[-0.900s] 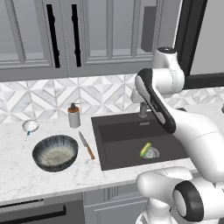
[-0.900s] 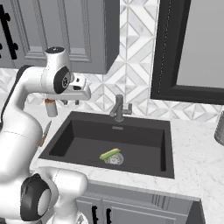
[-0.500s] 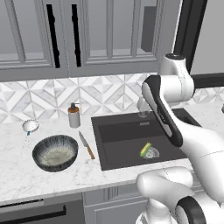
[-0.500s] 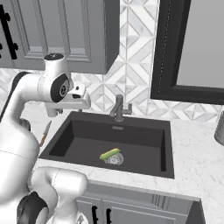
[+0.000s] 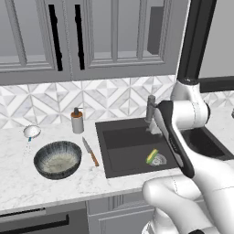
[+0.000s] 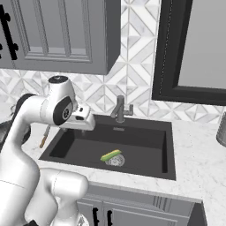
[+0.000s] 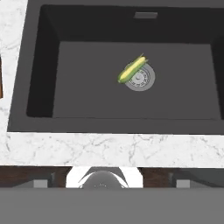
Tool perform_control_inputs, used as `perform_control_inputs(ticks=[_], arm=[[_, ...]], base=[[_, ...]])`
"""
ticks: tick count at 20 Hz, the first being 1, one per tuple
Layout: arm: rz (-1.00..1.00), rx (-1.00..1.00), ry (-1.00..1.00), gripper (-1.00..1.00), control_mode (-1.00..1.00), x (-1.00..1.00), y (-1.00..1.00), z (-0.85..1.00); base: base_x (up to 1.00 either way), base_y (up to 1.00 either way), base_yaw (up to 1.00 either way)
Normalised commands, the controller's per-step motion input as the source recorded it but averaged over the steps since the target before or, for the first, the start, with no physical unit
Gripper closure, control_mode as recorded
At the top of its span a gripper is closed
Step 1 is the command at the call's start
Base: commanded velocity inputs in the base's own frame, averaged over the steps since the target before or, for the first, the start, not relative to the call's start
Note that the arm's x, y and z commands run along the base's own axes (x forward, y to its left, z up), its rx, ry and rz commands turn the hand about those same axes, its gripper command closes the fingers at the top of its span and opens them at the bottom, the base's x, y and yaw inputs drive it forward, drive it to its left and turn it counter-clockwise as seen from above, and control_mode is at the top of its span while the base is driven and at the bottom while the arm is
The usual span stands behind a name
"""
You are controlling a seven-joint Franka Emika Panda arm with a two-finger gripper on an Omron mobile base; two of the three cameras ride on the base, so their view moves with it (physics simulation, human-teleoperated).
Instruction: Pick the corn from the sink and place it in the bowl. Then pick the bowl and place it in the microwave. Then close the microwave door and press the start button.
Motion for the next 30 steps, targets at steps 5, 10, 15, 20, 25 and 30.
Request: perform_control_inputs(ticks=[5,10,15,20,25,30], arm=[[-0.27,0.0,0.04,-1.0,-1.0,0.16,-0.01,-0.36],[-0.18,0.0,0.11,-1.0,-1.0,0.52,0.0,-0.47],[-0.02,0.01,0.19,-1.0,-1.0,0.67,-0.05,-0.46],[0.0,0.0,0.07,-1.0,-1.0,0.15,-0.29,-0.45],[-0.01,0.0,0.02,-1.0,-1.0,0.23,-0.16,-0.46],[0.0,0.0,0.03,-1.0,-1.0,0.45,0.0,-0.41]], base=[[0.0,0.0,0.0],[0.0,0.0,0.0],[0.0,0.0,0.0],[0.0,0.0,0.0],[0.0,0.0,0.0],[0.0,0.0,0.0]])
